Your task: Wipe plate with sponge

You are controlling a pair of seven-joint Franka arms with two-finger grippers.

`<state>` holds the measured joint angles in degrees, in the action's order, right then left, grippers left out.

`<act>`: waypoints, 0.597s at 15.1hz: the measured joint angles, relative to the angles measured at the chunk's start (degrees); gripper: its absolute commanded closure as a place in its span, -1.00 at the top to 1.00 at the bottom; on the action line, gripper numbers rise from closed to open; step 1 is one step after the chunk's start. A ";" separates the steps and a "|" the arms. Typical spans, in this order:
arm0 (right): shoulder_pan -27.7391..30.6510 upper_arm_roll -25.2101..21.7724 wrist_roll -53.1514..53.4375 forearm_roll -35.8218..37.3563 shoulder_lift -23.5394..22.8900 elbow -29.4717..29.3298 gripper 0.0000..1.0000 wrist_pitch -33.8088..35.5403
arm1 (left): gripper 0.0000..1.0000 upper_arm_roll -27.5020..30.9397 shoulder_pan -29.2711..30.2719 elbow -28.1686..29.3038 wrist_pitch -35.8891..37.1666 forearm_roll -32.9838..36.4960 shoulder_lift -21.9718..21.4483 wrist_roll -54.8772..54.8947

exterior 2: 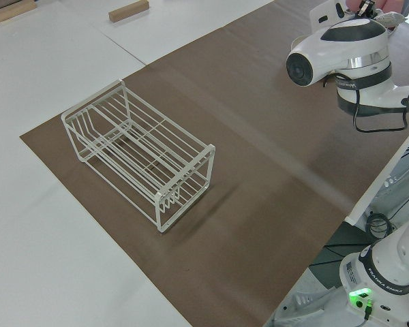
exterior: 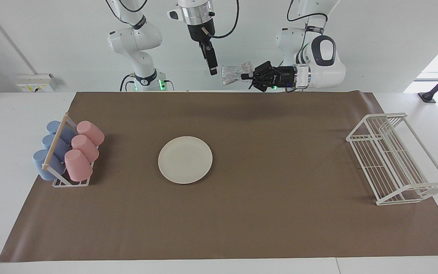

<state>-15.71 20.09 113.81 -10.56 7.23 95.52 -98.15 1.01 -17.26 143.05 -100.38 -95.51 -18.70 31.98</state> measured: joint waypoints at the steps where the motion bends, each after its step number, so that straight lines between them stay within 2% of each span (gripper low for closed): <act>1: -0.23 0.02 1.17 0.00 0.01 0.21 1.00 -1.08 | -1.00 0.01 -0.23 -0.02 0.00 0.00 0.00 0.01; 4: -0.86 0.05 3.24 -0.05 0.04 1.19 1.00 -1.51 | -1.00 -0.06 -0.69 -0.04 0.00 -0.03 0.00 0.04; 9: -5.94 0.23 10.62 -0.19 0.09 4.07 1.00 -1.45 | -1.00 -0.05 -0.69 -0.08 -0.05 -0.08 0.00 0.07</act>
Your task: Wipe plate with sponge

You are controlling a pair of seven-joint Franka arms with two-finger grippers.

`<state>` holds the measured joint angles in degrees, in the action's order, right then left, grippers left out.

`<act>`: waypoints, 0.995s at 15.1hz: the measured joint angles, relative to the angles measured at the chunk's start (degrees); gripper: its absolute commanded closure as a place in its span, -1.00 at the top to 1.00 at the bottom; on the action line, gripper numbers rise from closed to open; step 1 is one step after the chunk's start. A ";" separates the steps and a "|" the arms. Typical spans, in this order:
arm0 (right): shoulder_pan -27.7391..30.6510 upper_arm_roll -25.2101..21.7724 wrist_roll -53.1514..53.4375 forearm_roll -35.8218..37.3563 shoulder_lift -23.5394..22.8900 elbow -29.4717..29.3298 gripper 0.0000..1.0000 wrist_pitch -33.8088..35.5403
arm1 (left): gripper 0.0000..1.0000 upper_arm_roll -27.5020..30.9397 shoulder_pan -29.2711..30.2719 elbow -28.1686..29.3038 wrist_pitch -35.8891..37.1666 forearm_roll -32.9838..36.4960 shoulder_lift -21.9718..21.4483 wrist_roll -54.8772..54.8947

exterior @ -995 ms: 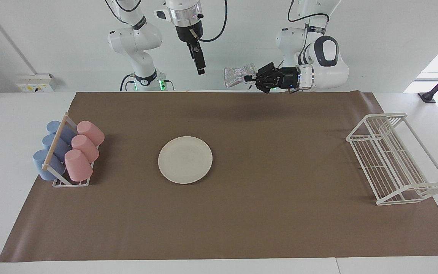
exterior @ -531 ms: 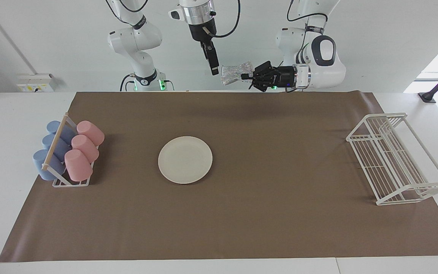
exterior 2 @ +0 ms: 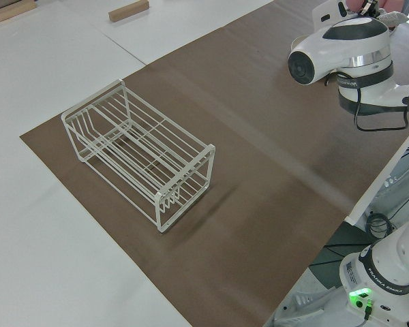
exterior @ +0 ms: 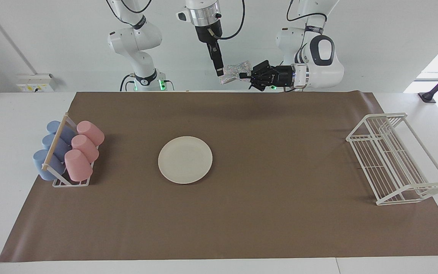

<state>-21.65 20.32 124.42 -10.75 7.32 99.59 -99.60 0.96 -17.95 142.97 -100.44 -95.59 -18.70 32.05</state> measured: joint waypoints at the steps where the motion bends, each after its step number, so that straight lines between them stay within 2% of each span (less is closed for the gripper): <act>1: -0.16 0.04 0.86 -0.51 0.02 0.33 1.00 0.04 | -1.00 0.00 0.00 0.00 0.00 -0.01 0.00 0.00; 6: -0.14 -0.03 1.28 -2.67 0.44 2.13 1.00 -0.13 | -1.00 0.01 0.00 -0.03 0.00 -0.02 0.00 0.01; 11: -0.14 -0.03 1.23 -3.13 1.75 5.48 1.00 -6.20 | -1.00 0.00 -0.08 -0.03 0.00 -0.03 0.00 0.01; 15: -0.14 -0.03 -0.60 -3.13 1.75 5.86 1.00 -6.97 | -1.00 0.01 -0.30 -0.03 0.00 -0.03 0.00 0.02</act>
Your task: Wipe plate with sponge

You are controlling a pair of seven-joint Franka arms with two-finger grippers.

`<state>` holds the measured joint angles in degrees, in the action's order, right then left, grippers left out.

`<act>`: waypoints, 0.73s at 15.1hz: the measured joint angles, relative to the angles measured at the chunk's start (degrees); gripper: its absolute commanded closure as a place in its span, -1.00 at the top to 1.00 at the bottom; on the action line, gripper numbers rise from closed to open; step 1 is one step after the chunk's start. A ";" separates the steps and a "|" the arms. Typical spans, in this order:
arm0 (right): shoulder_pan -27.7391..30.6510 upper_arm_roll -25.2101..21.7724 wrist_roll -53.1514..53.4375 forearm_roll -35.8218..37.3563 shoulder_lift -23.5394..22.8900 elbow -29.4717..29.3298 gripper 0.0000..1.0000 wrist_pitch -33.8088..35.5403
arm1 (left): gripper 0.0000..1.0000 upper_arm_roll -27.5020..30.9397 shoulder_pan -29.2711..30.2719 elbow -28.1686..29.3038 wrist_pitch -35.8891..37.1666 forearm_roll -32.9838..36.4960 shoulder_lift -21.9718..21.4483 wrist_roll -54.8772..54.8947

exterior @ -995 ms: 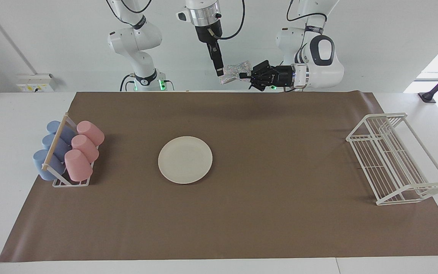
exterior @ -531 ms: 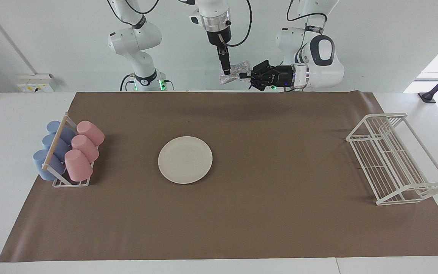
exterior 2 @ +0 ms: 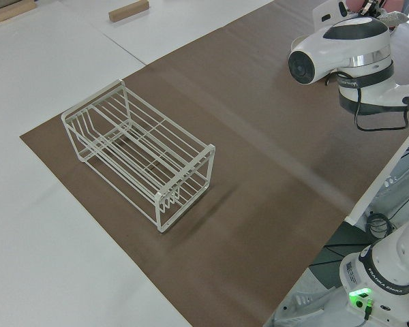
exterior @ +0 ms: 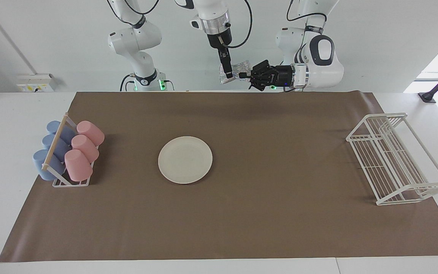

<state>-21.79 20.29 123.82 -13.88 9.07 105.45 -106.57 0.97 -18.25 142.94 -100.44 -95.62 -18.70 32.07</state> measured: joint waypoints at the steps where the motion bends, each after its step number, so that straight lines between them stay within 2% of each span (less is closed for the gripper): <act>1: 0.00 0.00 -0.48 0.00 0.00 0.08 0.97 -0.02 | -1.00 0.00 -0.02 0.00 0.00 0.00 0.00 0.00; 3: 0.03 -0.02 -0.68 0.00 0.00 0.19 0.92 -0.35 | -1.00 0.02 -0.03 0.00 0.00 0.00 0.00 0.00; 11: 0.49 -0.22 -1.46 0.00 -0.29 0.64 0.93 -2.28 | -1.00 0.08 -0.03 0.00 0.00 0.00 0.00 0.00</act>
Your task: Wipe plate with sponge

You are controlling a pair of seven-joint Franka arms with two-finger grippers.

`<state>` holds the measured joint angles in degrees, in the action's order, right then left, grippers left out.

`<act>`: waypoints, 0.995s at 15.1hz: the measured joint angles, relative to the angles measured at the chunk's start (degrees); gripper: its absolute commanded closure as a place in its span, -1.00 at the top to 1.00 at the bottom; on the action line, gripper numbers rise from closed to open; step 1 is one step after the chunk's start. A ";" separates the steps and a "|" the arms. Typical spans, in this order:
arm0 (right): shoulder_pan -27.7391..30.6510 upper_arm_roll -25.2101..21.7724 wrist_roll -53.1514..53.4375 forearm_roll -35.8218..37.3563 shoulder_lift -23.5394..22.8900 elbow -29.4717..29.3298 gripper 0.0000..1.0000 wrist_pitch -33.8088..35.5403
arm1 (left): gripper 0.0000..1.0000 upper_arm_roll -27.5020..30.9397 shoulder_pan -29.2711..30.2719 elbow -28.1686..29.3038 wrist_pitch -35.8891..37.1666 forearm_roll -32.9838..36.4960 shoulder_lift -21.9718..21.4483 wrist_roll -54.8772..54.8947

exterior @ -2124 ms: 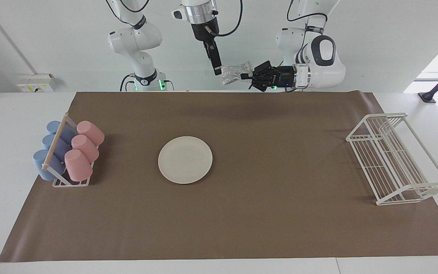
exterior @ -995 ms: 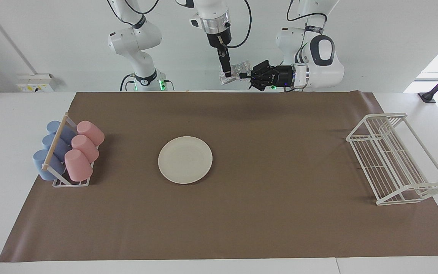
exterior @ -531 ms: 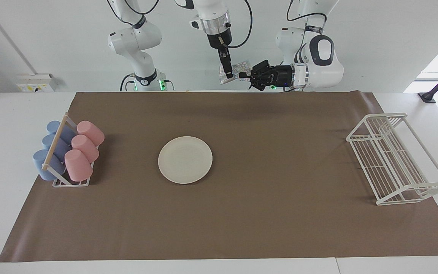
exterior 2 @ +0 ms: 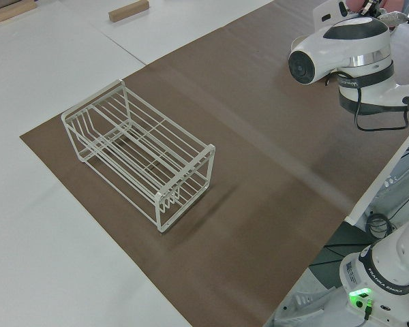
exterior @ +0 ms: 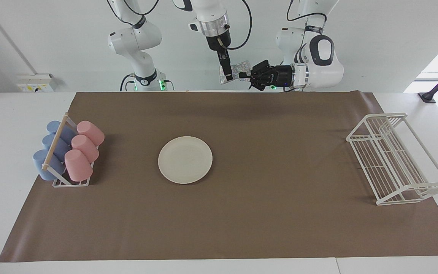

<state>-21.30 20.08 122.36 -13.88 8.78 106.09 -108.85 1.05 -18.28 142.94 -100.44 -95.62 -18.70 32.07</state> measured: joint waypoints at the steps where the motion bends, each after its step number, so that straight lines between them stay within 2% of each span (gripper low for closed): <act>1: 0.00 0.00 -0.01 0.01 -0.22 0.06 0.89 -0.19 | -1.00 0.01 0.00 0.00 0.00 0.00 0.00 0.00; 3: 0.00 -0.02 -0.03 0.01 -0.65 0.07 0.64 -0.39 | -1.00 0.04 0.00 0.00 0.00 0.00 0.00 0.00; 4: 0.00 -0.04 -0.03 0.01 -0.77 0.07 0.28 -0.42 | -1.00 0.08 0.00 0.00 0.00 0.00 0.00 0.00; 6: 0.00 -0.10 -0.26 0.06 -0.88 0.05 -0.10 -0.47 | -1.00 0.17 0.00 0.00 0.00 0.00 0.00 0.00; 7: 0.00 -0.10 -0.37 0.09 -0.88 0.03 -0.24 -0.54 | -1.00 0.19 0.00 0.00 0.00 0.00 0.00 0.00; 9: 0.00 -0.10 -1.21 0.19 -0.88 -0.04 -0.31 -0.83 | -1.00 0.21 0.00 0.00 0.00 0.00 0.00 0.00; 10: 0.00 -0.10 -1.87 0.27 -0.88 -0.04 -0.57 -0.98 | -1.00 0.21 0.00 0.00 0.00 0.00 0.00 0.00; 11: 0.00 -0.11 -2.47 0.35 -0.88 -0.05 -1.00 -1.17 | -1.00 0.21 0.00 0.00 0.00 0.00 0.00 0.00; 14: 0.04 -0.16 -3.33 0.47 -0.97 -0.31 -1.00 -1.51 | -1.00 0.22 0.00 0.00 0.01 0.00 0.00 0.00; 15: 0.10 -0.18 -3.74 0.66 -1.05 -0.49 -1.00 -1.60 | 0.12 0.22 0.00 0.00 0.03 0.00 0.00 0.00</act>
<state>-21.20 19.89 118.63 -13.21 7.73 105.60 -110.45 1.26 -18.28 142.94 -100.41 -95.62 -18.71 32.07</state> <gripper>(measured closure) 0.921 0.938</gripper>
